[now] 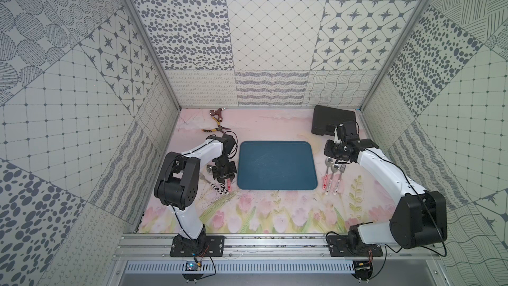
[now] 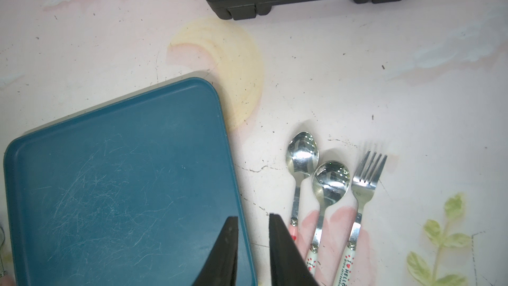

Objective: Set the spoon and fork side by side
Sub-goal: Pick up the fork at the center of the board.

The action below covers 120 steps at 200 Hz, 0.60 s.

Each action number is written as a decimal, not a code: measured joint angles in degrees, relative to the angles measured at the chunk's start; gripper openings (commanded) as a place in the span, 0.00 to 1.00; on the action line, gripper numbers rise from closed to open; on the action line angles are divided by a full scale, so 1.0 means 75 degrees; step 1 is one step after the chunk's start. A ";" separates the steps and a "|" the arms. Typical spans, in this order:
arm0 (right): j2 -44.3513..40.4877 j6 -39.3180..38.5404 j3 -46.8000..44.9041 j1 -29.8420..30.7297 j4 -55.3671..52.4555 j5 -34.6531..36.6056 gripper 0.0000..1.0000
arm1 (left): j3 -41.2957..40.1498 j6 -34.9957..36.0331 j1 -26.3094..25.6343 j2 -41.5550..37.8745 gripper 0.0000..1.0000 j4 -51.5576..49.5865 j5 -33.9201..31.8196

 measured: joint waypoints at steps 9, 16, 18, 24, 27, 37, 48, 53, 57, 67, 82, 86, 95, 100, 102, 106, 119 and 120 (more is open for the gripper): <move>0.0000 0.0000 0.0000 0.0000 0.0000 0.0000 0.23 | -0.0023 0.0017 0.0017 0.0050 0.34 0.0096 0.0006; 0.0000 0.0000 0.0000 0.0000 0.0000 0.0000 0.23 | -0.0044 0.0038 0.0026 0.0073 0.33 0.0175 0.0003; 0.0000 0.0000 0.0000 0.0000 0.0000 0.0000 0.23 | -0.0050 0.0047 0.0029 0.0079 0.32 0.0195 0.0003; 0.0000 0.0000 0.0000 0.0000 0.0000 0.0000 0.23 | -0.0061 0.0067 0.0035 0.0096 0.31 0.0245 0.0000; 0.0000 0.0003 0.0000 0.0000 0.0000 0.0000 0.23 | -0.0073 0.0073 0.0035 0.0105 0.30 0.0274 0.0000; 0.0000 0.0000 0.0000 0.0000 0.0000 0.0000 0.23 | -0.0087 0.0122 0.0044 0.0122 0.28 0.0309 -0.0012; 0.0000 0.0003 -0.0006 0.0000 0.0000 0.0003 0.22 | -0.0108 0.0140 0.0050 0.0125 0.24 0.0335 -0.0035; 0.0000 0.0003 -0.0006 0.0000 0.0000 0.0003 0.23 | -0.0125 0.0152 0.0055 0.0128 0.23 0.0350 -0.0035; 0.0000 0.0000 -0.0006 0.0000 0.0000 0.0003 0.23 | -0.0137 0.0166 0.0058 0.0128 0.22 0.0353 -0.0038; 0.0000 0.0003 -0.0009 0.0000 0.0000 0.0006 0.22 | -0.0166 0.0184 0.0073 0.0125 0.19 0.0367 -0.0032; 0.0000 0.0000 -0.0009 0.0006 0.0000 0.0009 0.22 | -0.0213 0.0192 0.0076 0.0105 0.16 0.0396 -0.0026; 0.0000 0.0000 -0.0012 0.0006 0.0000 0.0006 0.22 | -0.0230 0.0192 0.0079 0.0096 0.16 0.0408 -0.0029; 0.0000 0.0003 -0.0020 0.0015 0.0003 0.0006 0.22 | -0.0259 0.0192 0.0079 0.0076 0.13 0.0428 -0.0026; 0.0000 0.0003 -0.0023 0.0020 0.0000 0.0009 0.22 | -0.0277 0.0189 0.0079 0.0064 0.12 0.0446 -0.0029; 0.0000 0.0000 -0.0023 0.0023 0.0003 0.0009 0.22 | -0.0280 0.0192 0.0079 0.0061 0.12 0.0449 -0.0029; 0.0000 0.0000 -0.0029 0.0023 0.0006 0.0009 0.22 | -0.0291 0.0192 0.0079 0.0050 0.11 0.0460 -0.0032; 0.0000 0.0003 -0.0038 0.0032 0.0003 0.0012 0.22 | -0.0300 0.0189 0.0079 0.0012 0.07 0.0487 -0.0035; 0.0000 0.0003 -0.0038 0.0032 0.0003 0.0012 0.22 | -0.0300 0.0189 0.0079 0.0009 0.07 0.0487 -0.0035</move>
